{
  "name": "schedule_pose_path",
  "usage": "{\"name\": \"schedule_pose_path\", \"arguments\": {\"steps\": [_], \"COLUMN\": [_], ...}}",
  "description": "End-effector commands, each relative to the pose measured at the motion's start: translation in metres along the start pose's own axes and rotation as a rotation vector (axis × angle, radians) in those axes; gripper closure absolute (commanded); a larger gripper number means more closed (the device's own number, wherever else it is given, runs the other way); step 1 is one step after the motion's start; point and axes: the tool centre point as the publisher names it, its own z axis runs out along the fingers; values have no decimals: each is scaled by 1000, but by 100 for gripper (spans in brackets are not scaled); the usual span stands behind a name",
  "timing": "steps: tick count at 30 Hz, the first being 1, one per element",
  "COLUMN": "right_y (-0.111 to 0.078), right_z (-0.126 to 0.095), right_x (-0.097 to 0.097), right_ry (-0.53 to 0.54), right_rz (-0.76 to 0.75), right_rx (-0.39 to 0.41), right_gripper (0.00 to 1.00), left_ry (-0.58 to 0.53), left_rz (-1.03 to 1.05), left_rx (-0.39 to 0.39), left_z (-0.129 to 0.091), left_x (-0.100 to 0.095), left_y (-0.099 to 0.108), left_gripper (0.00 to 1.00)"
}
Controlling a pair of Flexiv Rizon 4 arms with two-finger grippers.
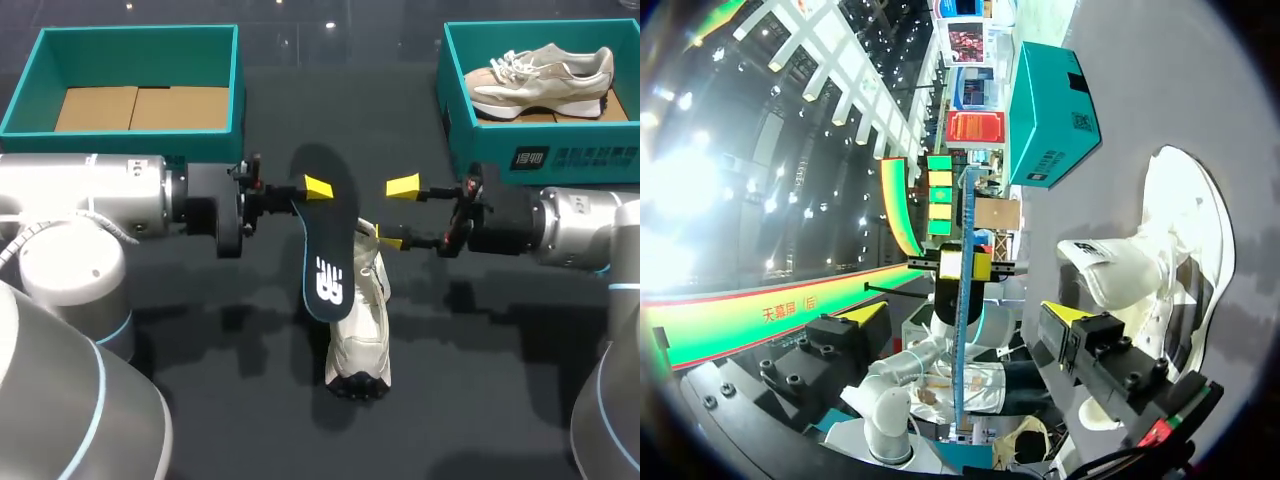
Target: Take the shoe out of the shoebox, open the shoe tongue, remove and reinsert the insole, then place the shoe into the shoebox
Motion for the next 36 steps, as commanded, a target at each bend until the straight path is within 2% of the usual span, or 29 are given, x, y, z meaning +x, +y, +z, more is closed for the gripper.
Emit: {"name": "schedule_pose_path", "arguments": {"steps": [1, 2, 6, 8, 10, 11, 22, 23, 28, 30, 33, 36], "right_y": [-1, -1, -4, -5, -11, -11, -11, -11, -24, -27, -33, -35], "right_z": [1, 1, -10, -17, -25, -25, -25, -25, -31, -35, -42, -45], "right_x": [1, 1, 4, 5, -5, -5, -5, -5, -6, -8, -14, -19], "right_ry": [-3, -3, -119, -229, -366, -366, -366, -366, -485, -524, -617, -642], "right_rz": [0, 0, -73, -159, -200, -200, -200, -200, -371, -429, -529, -533], "right_rx": [-2, -2, 63, 141, 262, 262, 262, 262, 385, 422, 450, 470], "right_gripper": [0, 0, 0, 0, 0, 0, 0, 0, 0, 0, 0, 0], "left_ry": [11, 12, 28, 38, 99, 157, 157, 157, 185, 163, 113, 128], "left_rz": [-15, -16, -43, -81, -108, -115, -115, -126, -133, -168, -241, -227], "left_rx": [31, 34, 53, 77, 166, 187, 187, 208, 232, 273, 376, 379], "left_z": [-17, -19, -25, -28, -28, -29, -29, -23, -19, -21, -24, -25], "left_x": [-1, -2, -4, -4, -5, -5, -5, -3, -1, 0, 0, 0], "left_y": [-6, -9, -18, -23, -30, -33, -33, -37, -56, -62, -71, -75], "left_gripper": [100, 100, 100, 100, 100, 100, 100, 100, 100, 100, 100, 100]}}
